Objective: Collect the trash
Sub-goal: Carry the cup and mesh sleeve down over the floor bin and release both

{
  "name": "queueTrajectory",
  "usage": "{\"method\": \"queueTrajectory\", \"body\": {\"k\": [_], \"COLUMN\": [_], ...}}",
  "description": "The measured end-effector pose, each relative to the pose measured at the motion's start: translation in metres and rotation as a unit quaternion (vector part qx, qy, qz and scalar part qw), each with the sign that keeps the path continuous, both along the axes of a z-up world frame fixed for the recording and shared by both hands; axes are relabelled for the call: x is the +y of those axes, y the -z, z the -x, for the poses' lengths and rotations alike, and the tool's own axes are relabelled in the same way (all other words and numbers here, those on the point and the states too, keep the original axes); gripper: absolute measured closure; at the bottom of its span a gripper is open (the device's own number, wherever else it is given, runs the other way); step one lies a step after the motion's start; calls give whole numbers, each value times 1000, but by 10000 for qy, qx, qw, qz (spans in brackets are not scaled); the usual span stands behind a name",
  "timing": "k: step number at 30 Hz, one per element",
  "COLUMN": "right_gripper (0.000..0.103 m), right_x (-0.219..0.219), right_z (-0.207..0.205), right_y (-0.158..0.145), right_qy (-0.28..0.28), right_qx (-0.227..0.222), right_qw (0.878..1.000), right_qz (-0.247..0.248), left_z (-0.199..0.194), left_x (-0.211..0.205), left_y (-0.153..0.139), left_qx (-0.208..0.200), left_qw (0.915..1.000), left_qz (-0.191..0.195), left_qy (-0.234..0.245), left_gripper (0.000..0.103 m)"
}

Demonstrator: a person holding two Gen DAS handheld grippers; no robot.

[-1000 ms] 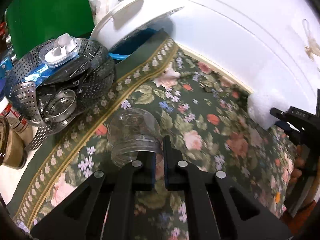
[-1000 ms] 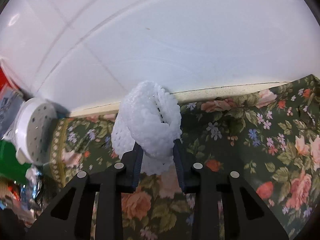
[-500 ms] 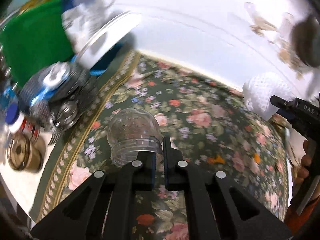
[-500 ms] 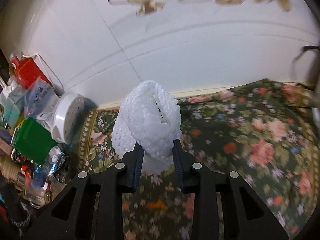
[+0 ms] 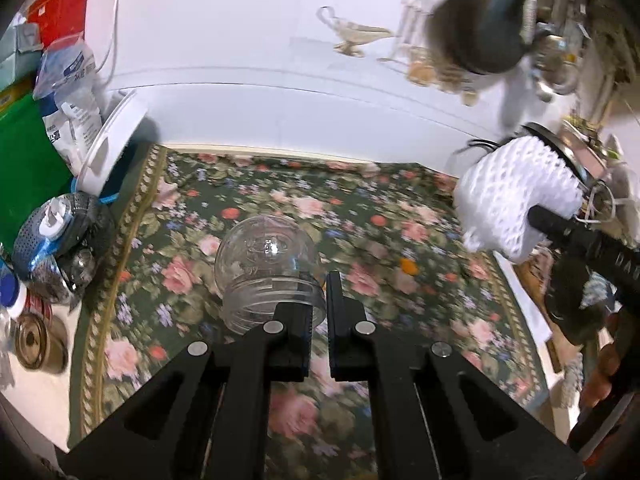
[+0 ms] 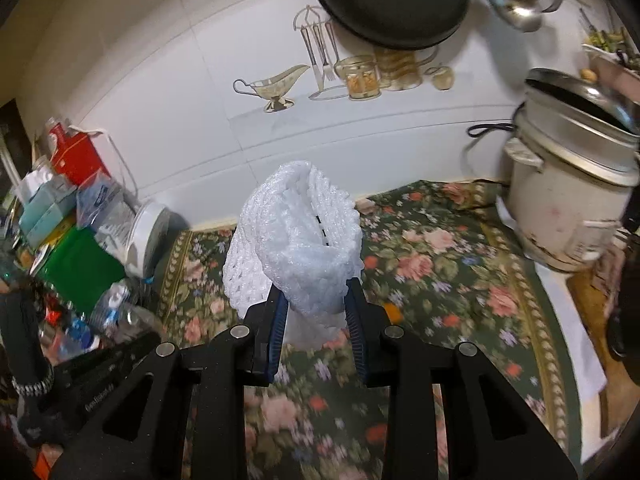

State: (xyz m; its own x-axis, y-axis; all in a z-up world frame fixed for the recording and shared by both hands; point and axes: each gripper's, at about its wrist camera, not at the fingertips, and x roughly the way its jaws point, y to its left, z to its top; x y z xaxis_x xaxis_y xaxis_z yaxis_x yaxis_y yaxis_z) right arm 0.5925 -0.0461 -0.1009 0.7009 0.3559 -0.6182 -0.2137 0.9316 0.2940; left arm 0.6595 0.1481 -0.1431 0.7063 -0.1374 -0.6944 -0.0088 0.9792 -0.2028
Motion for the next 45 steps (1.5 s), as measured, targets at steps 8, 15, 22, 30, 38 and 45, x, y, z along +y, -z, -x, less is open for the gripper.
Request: {"method": "queueTrajectory", "body": {"k": [8,15,22,30,38,45], "right_gripper": [77,77,77,77,76,76], "right_x": [-40,-81,-100,-101,-82,-73], "right_z": [83,156,198,229,241,235], "right_y": [8,32,63,121,205,294], "right_qy": [-433,-683,-814,-711,-421,-78], "right_qx": [-24,349,841,1628,2433,2865], "right_qw": [9990,9971,9930,9839,9679,9568], "right_qz": [-43,9,165,179,468,495], "left_z": [89,171,223,242,230,215], "left_x": [-63,-111,-134,-136,-127,-125], "left_y": [-4,16,48,108,215,332], "left_qx": [-111,-5,474,1222,2151,2699], "left_qw": [9998,9986,9974,9922,9764,9618], "left_qz": [-83,-62,-75,-71,77,33], "left_qy": [-152,-528,-536,-247,156,462], "left_gripper": [98,98,98,98,98,98]}}
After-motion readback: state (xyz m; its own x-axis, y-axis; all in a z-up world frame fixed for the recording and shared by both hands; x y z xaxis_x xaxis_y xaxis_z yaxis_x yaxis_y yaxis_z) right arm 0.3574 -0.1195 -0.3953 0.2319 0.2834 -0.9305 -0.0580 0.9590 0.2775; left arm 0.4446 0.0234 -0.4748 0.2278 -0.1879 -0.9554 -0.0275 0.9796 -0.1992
